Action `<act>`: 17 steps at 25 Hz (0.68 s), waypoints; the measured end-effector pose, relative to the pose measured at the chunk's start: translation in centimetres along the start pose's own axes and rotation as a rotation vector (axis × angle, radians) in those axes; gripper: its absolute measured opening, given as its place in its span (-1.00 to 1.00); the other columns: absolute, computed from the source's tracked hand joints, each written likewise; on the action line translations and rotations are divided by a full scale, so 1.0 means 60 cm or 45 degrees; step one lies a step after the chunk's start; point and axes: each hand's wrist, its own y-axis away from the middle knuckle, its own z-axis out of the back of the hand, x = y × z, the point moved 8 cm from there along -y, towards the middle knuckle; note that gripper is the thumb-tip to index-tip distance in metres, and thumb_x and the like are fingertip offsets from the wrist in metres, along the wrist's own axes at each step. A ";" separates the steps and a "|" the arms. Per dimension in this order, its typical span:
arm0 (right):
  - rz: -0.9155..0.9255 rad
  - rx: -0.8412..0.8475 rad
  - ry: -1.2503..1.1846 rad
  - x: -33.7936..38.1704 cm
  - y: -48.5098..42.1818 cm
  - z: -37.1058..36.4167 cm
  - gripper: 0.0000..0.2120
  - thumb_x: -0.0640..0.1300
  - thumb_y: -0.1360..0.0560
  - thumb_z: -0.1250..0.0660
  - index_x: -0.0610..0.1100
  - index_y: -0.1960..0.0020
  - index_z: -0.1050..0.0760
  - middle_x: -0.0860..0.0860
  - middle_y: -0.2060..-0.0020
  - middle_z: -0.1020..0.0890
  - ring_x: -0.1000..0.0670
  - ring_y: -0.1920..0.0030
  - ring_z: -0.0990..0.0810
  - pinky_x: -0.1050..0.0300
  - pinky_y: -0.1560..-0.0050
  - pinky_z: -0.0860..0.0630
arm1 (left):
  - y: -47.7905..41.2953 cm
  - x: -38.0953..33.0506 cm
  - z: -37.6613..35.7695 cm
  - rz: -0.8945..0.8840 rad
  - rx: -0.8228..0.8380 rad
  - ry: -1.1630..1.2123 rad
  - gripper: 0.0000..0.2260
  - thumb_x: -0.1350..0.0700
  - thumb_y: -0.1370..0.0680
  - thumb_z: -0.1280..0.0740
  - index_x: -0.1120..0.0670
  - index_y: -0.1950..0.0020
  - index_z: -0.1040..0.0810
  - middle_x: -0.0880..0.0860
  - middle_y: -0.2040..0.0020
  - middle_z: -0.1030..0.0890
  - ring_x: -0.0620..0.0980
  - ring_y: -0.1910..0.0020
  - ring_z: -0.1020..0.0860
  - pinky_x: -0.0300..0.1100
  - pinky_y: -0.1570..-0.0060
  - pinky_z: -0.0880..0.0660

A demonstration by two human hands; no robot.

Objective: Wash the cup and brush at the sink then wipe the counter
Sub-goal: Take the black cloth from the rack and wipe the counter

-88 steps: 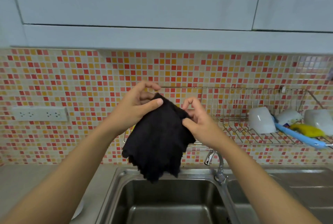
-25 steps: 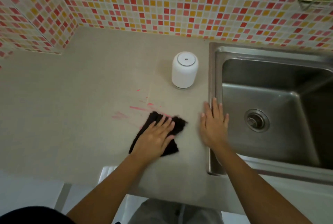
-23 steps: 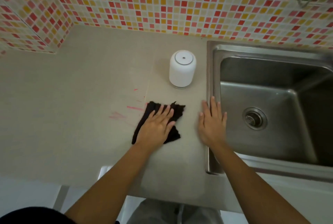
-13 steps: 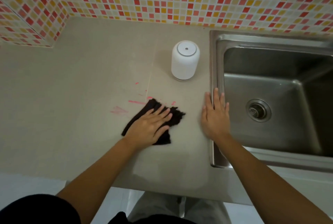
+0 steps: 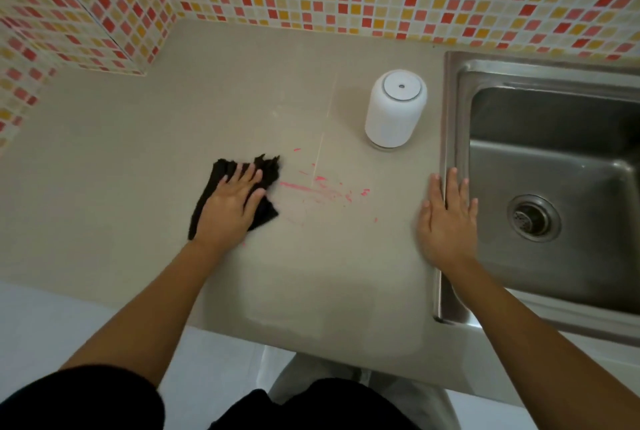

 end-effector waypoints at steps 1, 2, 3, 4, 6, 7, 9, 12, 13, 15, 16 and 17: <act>-0.007 0.005 0.002 -0.001 0.002 -0.001 -0.42 0.01 -0.54 0.19 -0.11 -0.53 0.04 -0.11 -0.53 0.08 -0.14 -0.52 0.16 -0.08 -0.45 0.20 | 0.012 -0.030 -0.005 -0.061 0.014 0.024 -0.49 -0.09 -0.63 0.03 0.24 -0.30 -0.47 0.19 -0.30 -0.50 0.14 -0.33 -0.42 -0.13 -0.37 -0.15; -0.010 0.006 0.005 -0.003 0.002 -0.001 -0.42 0.02 -0.54 0.20 -0.11 -0.53 0.04 -0.10 -0.53 0.09 -0.14 -0.52 0.16 -0.09 -0.45 0.19 | 0.044 -0.055 -0.013 -0.165 0.063 0.041 -0.51 -0.07 -0.64 0.02 0.23 -0.30 -0.46 0.17 -0.30 -0.49 0.11 -0.34 -0.41 -0.13 -0.39 -0.15; -0.011 0.004 0.004 -0.005 0.001 -0.001 -0.42 0.02 -0.54 0.20 -0.11 -0.53 0.04 -0.10 -0.53 0.09 -0.14 -0.52 0.16 -0.09 -0.46 0.18 | 0.089 -0.062 -0.018 -0.248 0.143 0.031 -0.53 -0.06 -0.65 0.03 0.22 -0.32 -0.44 0.15 -0.32 -0.48 0.05 -0.37 -0.37 -0.16 -0.42 -0.12; -0.015 0.007 0.003 -0.006 0.001 -0.001 -0.42 0.02 -0.53 0.20 -0.11 -0.53 0.04 -0.10 -0.53 0.09 -0.14 -0.52 0.16 -0.09 -0.46 0.18 | 0.136 -0.046 -0.014 -0.291 0.197 0.020 -0.54 -0.06 -0.65 0.04 0.21 -0.34 -0.40 0.14 -0.33 -0.47 -0.03 -0.41 -0.30 -0.20 -0.44 -0.07; -0.015 0.000 0.010 -0.004 0.001 -0.001 -0.42 0.03 -0.54 0.20 -0.11 -0.53 0.04 -0.10 -0.53 0.08 -0.14 -0.52 0.15 -0.07 -0.45 0.20 | 0.171 0.026 0.019 -0.254 0.142 0.030 -0.51 -0.08 -0.65 0.05 0.22 -0.35 -0.39 0.15 -0.34 -0.45 -0.14 -0.47 -0.16 -0.27 -0.45 -0.01; -0.016 -0.006 0.007 -0.002 0.001 -0.002 -0.43 0.03 -0.54 0.20 -0.11 -0.52 0.04 -0.10 -0.53 0.08 -0.15 -0.52 0.15 -0.07 -0.44 0.20 | 0.160 0.071 0.031 -0.113 0.101 0.035 -0.48 -0.10 -0.64 0.06 0.24 -0.35 -0.40 0.16 -0.35 -0.44 -0.13 -0.47 -0.15 -0.28 -0.44 -0.01; -0.013 -0.031 -0.001 -0.002 0.000 0.000 -0.43 0.02 -0.54 0.18 -0.11 -0.52 0.02 -0.11 -0.53 0.06 -0.15 -0.52 0.13 -0.09 -0.44 0.19 | 0.093 0.130 0.034 0.245 0.020 0.035 -0.47 -0.08 -0.61 0.03 0.27 -0.37 -0.38 0.20 -0.39 -0.38 0.05 -0.45 -0.24 -0.14 -0.43 -0.08; -0.009 -0.026 -0.023 -0.002 0.000 -0.002 -0.43 0.02 -0.54 0.17 -0.12 -0.52 0.01 -0.12 -0.53 0.06 -0.16 -0.52 0.13 -0.09 -0.44 0.18 | 0.020 0.034 0.009 0.270 -0.084 -0.053 -0.54 0.01 -0.60 -0.03 0.29 -0.31 -0.44 0.27 -0.32 -0.46 0.27 -0.31 -0.43 0.11 -0.30 -0.31; -0.006 -0.019 -0.043 -0.001 0.000 -0.003 -0.43 0.02 -0.54 0.17 -0.13 -0.52 0.02 -0.13 -0.53 0.07 -0.16 -0.52 0.14 -0.08 -0.44 0.18 | 0.033 -0.023 -0.004 0.108 -0.087 -0.045 -0.55 0.00 -0.62 -0.02 0.28 -0.29 -0.46 0.26 -0.29 -0.49 0.26 -0.27 -0.47 0.08 -0.29 -0.34; 0.000 -0.036 -0.102 -0.001 0.000 -0.004 -0.42 0.01 -0.53 0.16 -0.16 -0.52 0.00 -0.15 -0.52 0.06 -0.19 -0.51 0.13 -0.10 -0.45 0.15 | 0.124 -0.098 -0.026 -0.193 0.079 -0.017 -0.53 -0.03 -0.66 0.04 0.24 -0.31 -0.44 0.19 -0.31 -0.48 0.13 -0.34 -0.41 -0.07 -0.39 -0.19; 0.008 -0.050 -0.116 -0.003 -0.001 -0.004 -0.42 0.00 -0.53 0.15 -0.18 -0.51 -0.02 -0.17 -0.52 0.05 -0.21 -0.51 0.12 -0.11 -0.45 0.14 | 0.170 -0.096 -0.021 -0.255 0.149 -0.027 -0.53 -0.03 -0.66 0.06 0.24 -0.33 -0.42 0.15 -0.33 -0.46 0.05 -0.40 -0.33 -0.14 -0.41 -0.12; 0.011 -0.055 -0.124 -0.004 -0.003 -0.003 -0.42 -0.01 -0.53 0.14 -0.19 -0.51 -0.03 -0.18 -0.52 0.03 -0.21 -0.51 0.10 -0.11 -0.44 0.13 | 0.195 -0.067 -0.006 -0.269 0.148 -0.026 -0.54 -0.04 -0.66 0.05 0.24 -0.34 -0.40 0.14 -0.34 -0.44 -0.03 -0.45 -0.23 -0.18 -0.43 -0.07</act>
